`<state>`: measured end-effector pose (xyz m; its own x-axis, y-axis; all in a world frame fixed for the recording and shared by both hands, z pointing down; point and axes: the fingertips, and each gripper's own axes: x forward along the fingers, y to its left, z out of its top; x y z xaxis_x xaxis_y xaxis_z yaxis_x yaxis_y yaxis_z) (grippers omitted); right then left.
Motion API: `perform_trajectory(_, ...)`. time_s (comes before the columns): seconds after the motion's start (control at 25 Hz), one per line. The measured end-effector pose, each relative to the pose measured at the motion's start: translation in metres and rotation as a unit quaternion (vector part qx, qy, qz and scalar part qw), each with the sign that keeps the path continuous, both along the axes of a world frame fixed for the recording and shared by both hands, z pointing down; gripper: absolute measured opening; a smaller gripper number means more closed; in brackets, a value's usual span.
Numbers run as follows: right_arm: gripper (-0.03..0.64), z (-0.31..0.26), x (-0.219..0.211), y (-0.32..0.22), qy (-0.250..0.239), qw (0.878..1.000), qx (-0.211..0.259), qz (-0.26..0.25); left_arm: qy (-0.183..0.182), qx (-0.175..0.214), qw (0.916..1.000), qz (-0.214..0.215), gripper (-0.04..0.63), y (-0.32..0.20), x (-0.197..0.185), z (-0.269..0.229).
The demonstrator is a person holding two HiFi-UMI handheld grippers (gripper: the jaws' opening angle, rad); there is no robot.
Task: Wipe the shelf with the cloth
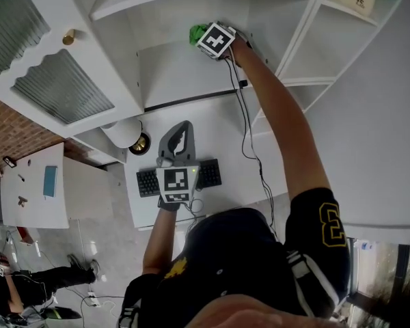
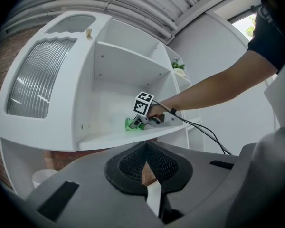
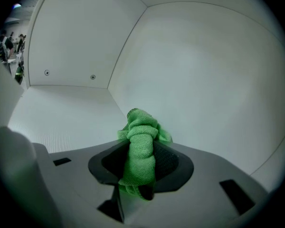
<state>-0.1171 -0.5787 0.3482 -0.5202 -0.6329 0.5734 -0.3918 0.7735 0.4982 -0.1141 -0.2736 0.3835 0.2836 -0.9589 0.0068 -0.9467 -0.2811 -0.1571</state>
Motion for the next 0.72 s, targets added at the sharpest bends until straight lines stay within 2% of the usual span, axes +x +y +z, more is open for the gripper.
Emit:
perform_trajectory(0.08, 0.135, 0.002, 0.013, -0.005, 0.015, 0.999, 0.009, 0.027, 0.005, -0.001, 1.0000, -0.002, 0.018, 0.000, -0.002, 0.000)
perform_trajectory(0.24, 0.135, -0.008, 0.015, -0.008, 0.016, 0.999, 0.035, 0.033, 0.007, 0.002, 1.0000, -0.006, 0.018, -0.002, -0.007, -0.003)
perform_trajectory(0.36, 0.135, -0.009, 0.023, -0.012, 0.027, 0.997, 0.046, 0.059, 0.008, 0.004, 1.0000, -0.004, 0.018, -0.003, -0.007, -0.004)
perform_trajectory(0.56, 0.135, -0.007, 0.040, -0.020, 0.067, 0.989, 0.072, 0.114, 0.010, 0.006, 0.9999, -0.003, 0.018, -0.002, -0.007, -0.006)
perform_trajectory(0.72, 0.133, -0.006, 0.052, -0.024, 0.082, 0.984, 0.076, 0.142, 0.009, 0.006, 0.9999, -0.006, 0.018, -0.002, -0.011, -0.007)
